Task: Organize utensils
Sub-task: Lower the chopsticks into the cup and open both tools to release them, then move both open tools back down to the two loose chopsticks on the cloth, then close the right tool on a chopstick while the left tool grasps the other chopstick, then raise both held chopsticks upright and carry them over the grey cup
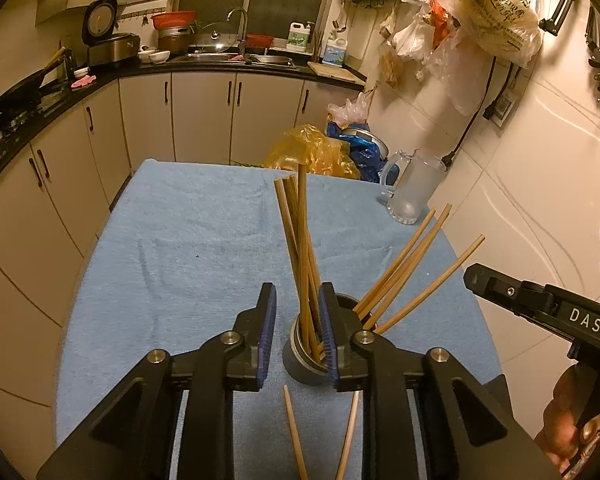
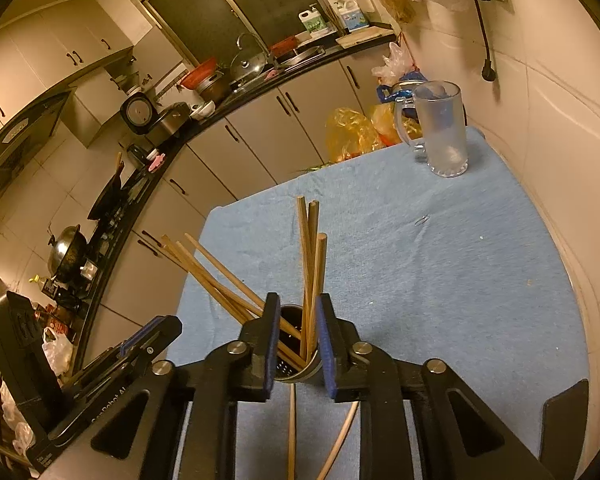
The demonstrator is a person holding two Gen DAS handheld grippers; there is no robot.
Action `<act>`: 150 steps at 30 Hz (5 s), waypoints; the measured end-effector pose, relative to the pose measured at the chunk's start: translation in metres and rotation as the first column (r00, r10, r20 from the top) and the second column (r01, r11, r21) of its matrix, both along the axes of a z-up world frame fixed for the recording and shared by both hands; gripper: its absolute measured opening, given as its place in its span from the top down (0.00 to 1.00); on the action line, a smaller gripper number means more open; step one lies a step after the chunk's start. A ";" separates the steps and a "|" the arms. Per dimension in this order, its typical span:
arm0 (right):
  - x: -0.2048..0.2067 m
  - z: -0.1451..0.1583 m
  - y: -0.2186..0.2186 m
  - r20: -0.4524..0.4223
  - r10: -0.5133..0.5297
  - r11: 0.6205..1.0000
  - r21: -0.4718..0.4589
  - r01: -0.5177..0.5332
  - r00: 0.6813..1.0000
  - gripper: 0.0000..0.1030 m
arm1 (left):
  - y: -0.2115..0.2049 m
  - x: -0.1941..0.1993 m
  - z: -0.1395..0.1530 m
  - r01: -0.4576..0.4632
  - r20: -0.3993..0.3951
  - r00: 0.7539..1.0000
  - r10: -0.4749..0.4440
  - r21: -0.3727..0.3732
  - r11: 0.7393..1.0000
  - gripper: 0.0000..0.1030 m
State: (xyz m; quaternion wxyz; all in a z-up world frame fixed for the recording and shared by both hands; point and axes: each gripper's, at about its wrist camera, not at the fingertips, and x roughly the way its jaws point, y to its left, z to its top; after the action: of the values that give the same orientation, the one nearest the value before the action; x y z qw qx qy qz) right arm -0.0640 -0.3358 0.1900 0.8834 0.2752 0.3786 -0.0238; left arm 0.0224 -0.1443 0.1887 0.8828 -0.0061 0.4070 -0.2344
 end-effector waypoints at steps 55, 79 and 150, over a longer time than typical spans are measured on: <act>-0.056 -0.107 0.052 -0.349 -0.059 0.995 0.050 0.082 0.935 0.60 | 0.096 -0.077 -0.060 -0.098 -0.101 0.988 0.114 0.149 0.984 0.48; -0.003 -0.169 0.054 -0.483 -0.077 0.992 0.047 0.114 0.872 0.75 | 0.160 -0.066 -0.083 -0.172 -0.159 0.967 0.199 0.174 0.970 0.48; -0.039 -0.075 0.046 -0.196 0.111 0.989 -0.079 -0.129 0.974 0.93 | 0.007 -0.063 -0.060 0.057 -0.144 0.988 -0.051 0.040 0.998 0.94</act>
State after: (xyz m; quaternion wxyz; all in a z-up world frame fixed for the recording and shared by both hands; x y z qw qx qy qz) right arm -0.1030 -0.2898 0.1151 0.8545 0.2076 0.4760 -0.0139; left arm -0.0406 -0.1369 0.1288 0.8447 0.0077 0.4743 -0.2480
